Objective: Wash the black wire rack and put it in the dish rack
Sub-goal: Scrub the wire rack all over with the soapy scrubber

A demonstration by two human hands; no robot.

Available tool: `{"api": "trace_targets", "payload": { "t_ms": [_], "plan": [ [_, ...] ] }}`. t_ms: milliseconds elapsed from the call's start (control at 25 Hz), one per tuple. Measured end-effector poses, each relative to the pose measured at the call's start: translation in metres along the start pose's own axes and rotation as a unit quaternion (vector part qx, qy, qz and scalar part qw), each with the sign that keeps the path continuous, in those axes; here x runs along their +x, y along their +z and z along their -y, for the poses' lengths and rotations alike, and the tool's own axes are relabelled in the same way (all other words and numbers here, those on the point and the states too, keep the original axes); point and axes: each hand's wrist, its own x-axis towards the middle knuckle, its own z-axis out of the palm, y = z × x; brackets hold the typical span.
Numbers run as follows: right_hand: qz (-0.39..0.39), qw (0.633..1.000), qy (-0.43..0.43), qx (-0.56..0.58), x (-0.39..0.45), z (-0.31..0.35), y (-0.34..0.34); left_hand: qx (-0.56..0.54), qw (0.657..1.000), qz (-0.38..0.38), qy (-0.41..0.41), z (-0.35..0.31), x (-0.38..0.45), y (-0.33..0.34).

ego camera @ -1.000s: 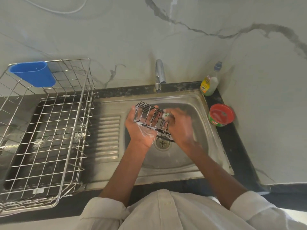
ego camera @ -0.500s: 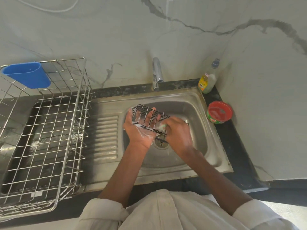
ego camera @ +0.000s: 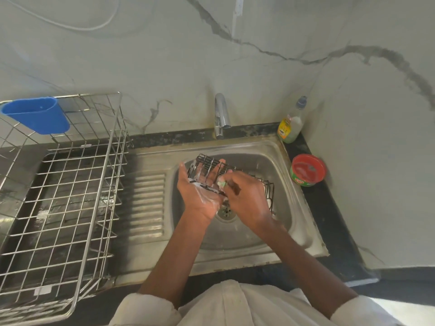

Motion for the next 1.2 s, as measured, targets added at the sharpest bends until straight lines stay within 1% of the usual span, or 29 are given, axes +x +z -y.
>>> {"api": "trace_targets", "payload": {
  "t_ms": [40, 120, 160, 240, 320, 360, 400, 480, 520, 560, 600, 680, 720, 760, 800, 880, 920, 960, 1000, 1120, 1160, 1200],
  "plan": [
    [-0.030, 0.999, 0.023, 0.008, 0.010, -0.003, -0.001, 0.005, 1.000, -0.005, -0.008, 0.001, 0.001, 0.000],
    [-0.092, 0.993, 0.069, -0.012, 0.032, -0.005, -0.003, 0.024, 0.999, -0.021, -0.030, 0.006, 0.000, 0.000],
    [-0.092, 0.993, 0.063, -0.031, 0.038, -0.001, -0.001, 0.030, 0.999, -0.023, -0.039, 0.011, 0.001, -0.001],
    [-0.046, 0.997, -0.018, -0.056, 0.028, 0.010, 0.011, 0.029, 0.999, -0.001, -0.043, 0.014, 0.003, -0.003],
    [0.012, 0.993, -0.112, -0.046, 0.002, 0.015, 0.018, 0.015, 0.999, -0.006, -0.039, 0.010, 0.007, -0.006],
    [0.020, 0.992, -0.119, -0.044, -0.001, 0.008, 0.013, 0.005, 0.999, -0.003, -0.033, 0.008, 0.008, -0.007],
    [0.006, 0.994, -0.095, -0.052, 0.000, -0.003, 0.007, -0.009, 1.000, 0.001, -0.025, 0.006, 0.008, -0.007],
    [-0.034, 0.995, 0.024, -0.088, 0.001, -0.031, -0.007, -0.026, 1.000, -0.006, -0.016, 0.004, 0.005, -0.005],
    [-0.038, 0.991, 0.080, -0.101, -0.001, -0.040, -0.011, -0.036, 0.999, -0.002, -0.015, 0.003, 0.003, -0.004],
    [-0.031, 0.988, 0.105, -0.111, -0.006, -0.042, -0.009, -0.046, 0.999, -0.001, -0.010, 0.003, 0.003, -0.004],
    [-0.016, 0.988, 0.104, -0.110, -0.011, -0.039, -0.005, -0.055, 0.998, -0.002, 0.000, 0.004, 0.002, -0.004],
    [0.029, 0.994, 0.043, -0.098, -0.021, -0.024, 0.008, -0.066, 0.997, -0.020, 0.026, 0.001, 0.004, -0.006],
    [0.038, 0.994, 0.012, -0.103, -0.023, -0.025, 0.009, -0.069, 0.997, -0.025, 0.033, 0.000, 0.005, -0.009],
    [0.036, 0.993, 0.003, -0.112, -0.023, -0.032, 0.007, -0.074, 0.996, -0.023, 0.032, -0.002, 0.005, -0.011],
    [0.028, 0.992, 0.028, -0.120, -0.023, -0.043, 0.001, -0.078, 0.996, -0.020, 0.030, -0.004, 0.006, -0.013],
    [0.009, 0.984, 0.131, -0.123, -0.027, -0.061, -0.010, -0.084, 0.996, -0.023, 0.019, -0.005, 0.006, -0.016],
    [0.000, 0.978, 0.163, -0.127, -0.030, -0.061, -0.010, -0.086, 0.996, -0.028, 0.017, -0.003, 0.004, -0.015],
    [-0.006, 0.978, 0.163, -0.132, -0.032, -0.053, -0.006, -0.085, 0.996, -0.027, 0.020, 0.000, 0.002, -0.013],
    [-0.007, 0.983, 0.134, -0.127, -0.032, -0.041, 0.002, -0.081, 0.996, -0.026, 0.026, 0.003, 0.001, -0.011],
    [0.018, 0.997, -0.019, -0.067, -0.025, -0.007, 0.022, -0.099, 0.994, -0.019, 0.039, 0.009, 0.003, -0.009],
    [0.025, 0.997, -0.047, -0.057, -0.022, -0.003, 0.023, -0.101, 0.994, -0.019, 0.036, 0.009, 0.003, -0.010],
    [0.022, 0.997, -0.049, -0.057, -0.015, -0.003, 0.021, -0.096, 0.995, -0.016, 0.030, 0.009, 0.001, -0.009]
  ]
}}
